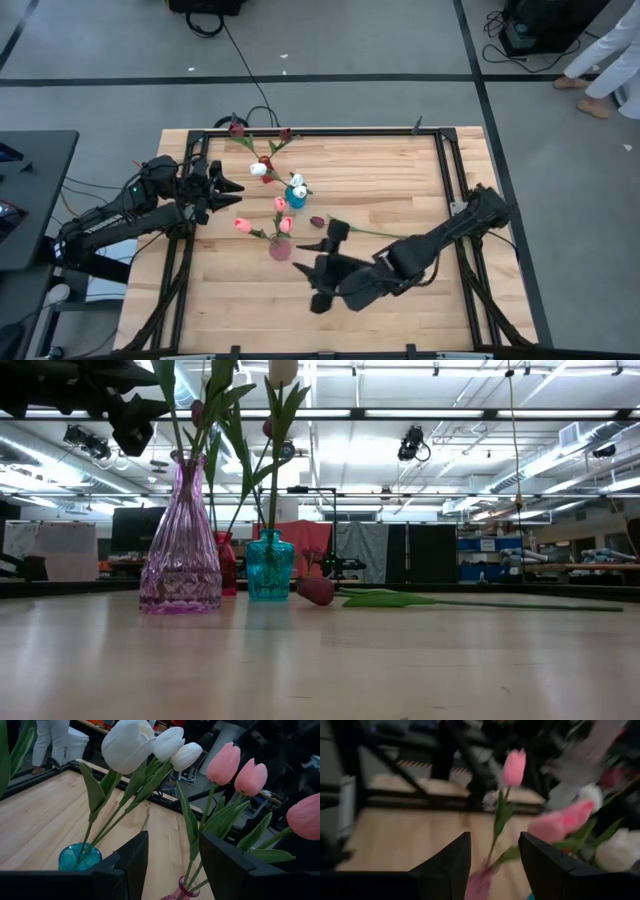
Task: Sort flowers into vase by color
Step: Put the red flower into the red vase
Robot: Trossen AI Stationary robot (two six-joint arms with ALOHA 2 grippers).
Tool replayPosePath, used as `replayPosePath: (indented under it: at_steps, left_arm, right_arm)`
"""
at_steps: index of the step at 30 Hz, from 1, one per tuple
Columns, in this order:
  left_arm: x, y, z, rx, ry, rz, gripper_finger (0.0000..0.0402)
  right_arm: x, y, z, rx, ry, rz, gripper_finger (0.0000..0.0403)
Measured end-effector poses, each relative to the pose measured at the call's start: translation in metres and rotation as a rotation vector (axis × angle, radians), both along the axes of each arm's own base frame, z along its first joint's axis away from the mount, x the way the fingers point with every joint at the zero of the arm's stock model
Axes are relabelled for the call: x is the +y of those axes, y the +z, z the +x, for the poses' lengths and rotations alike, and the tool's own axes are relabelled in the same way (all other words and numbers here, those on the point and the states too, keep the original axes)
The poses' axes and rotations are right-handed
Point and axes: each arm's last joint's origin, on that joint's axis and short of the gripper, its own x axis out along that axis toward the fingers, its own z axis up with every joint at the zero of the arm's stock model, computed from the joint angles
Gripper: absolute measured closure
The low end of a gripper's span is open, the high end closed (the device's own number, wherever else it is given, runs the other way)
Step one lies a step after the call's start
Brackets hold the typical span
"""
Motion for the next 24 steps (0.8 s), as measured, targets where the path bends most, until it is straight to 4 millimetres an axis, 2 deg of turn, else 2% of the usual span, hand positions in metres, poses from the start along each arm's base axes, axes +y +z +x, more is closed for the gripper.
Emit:
replayPosePath:
  at_steps: [3,6,14,18,24]
  left_arm:
    - [0.000,0.000,0.000,-0.001,-0.002,0.019,0.0220]
    - [0.000,0.000,0.000,0.002,-0.002,0.021,0.0220]
    - [0.000,0.000,0.000,0.002,-0.003,0.022,0.0220]
    - [0.000,0.000,0.000,0.002,-0.004,0.022,0.0220]
    - [0.000,-0.001,0.000,0.008,-0.004,0.019,0.0220]
  right_arm:
    - [-0.001,-0.002,-0.012,0.102,0.060,0.092,0.0226]
    - [-0.010,-0.020,-0.020,0.287,0.032,0.182,0.0226]
    - [-0.055,-0.101,-0.027,0.587,-0.179,0.296,0.0230]
    - [-0.089,-0.137,-0.032,0.699,-0.276,0.330,0.0239]
    - [-0.132,-0.174,-0.039,0.841,-0.344,0.432,0.0253]
